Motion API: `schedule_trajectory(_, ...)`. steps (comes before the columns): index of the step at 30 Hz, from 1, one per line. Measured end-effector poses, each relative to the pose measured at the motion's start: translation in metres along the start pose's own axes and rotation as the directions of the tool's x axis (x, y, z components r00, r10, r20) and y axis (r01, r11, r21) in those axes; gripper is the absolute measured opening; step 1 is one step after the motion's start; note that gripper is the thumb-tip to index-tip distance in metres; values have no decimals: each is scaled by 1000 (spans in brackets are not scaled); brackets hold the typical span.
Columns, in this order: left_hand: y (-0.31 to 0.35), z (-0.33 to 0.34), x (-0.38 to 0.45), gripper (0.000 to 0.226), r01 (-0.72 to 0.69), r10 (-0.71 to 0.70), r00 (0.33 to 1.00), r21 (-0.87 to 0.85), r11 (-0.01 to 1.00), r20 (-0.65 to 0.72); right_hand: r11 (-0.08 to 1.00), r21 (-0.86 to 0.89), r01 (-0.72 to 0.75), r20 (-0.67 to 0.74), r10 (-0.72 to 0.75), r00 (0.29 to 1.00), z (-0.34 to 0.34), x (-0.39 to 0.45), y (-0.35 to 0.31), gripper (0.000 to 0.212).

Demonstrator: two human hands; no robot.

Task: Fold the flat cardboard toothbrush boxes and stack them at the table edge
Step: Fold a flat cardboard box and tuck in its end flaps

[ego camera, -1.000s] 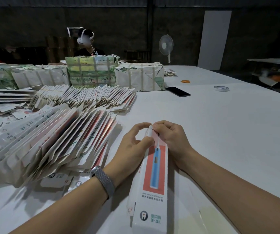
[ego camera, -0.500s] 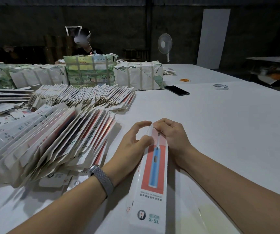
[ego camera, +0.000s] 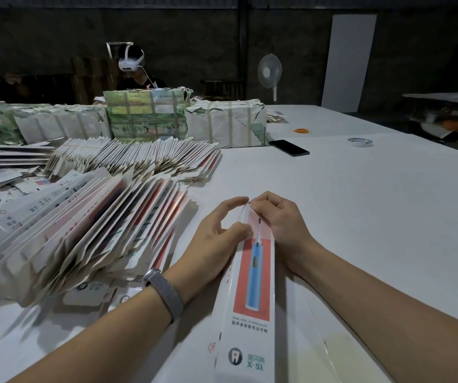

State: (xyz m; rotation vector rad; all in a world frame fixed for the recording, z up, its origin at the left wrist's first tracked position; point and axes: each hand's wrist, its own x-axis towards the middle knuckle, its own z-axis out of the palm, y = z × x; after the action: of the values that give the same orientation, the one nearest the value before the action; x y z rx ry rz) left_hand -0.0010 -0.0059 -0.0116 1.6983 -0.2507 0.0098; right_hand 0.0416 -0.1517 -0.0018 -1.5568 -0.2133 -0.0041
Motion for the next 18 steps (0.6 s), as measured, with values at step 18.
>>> schedule_trajectory(18,0,-2,0,33,14,-17,999,-60,998,-44,994,11,105,9,-105,994,2,-3,2,41)
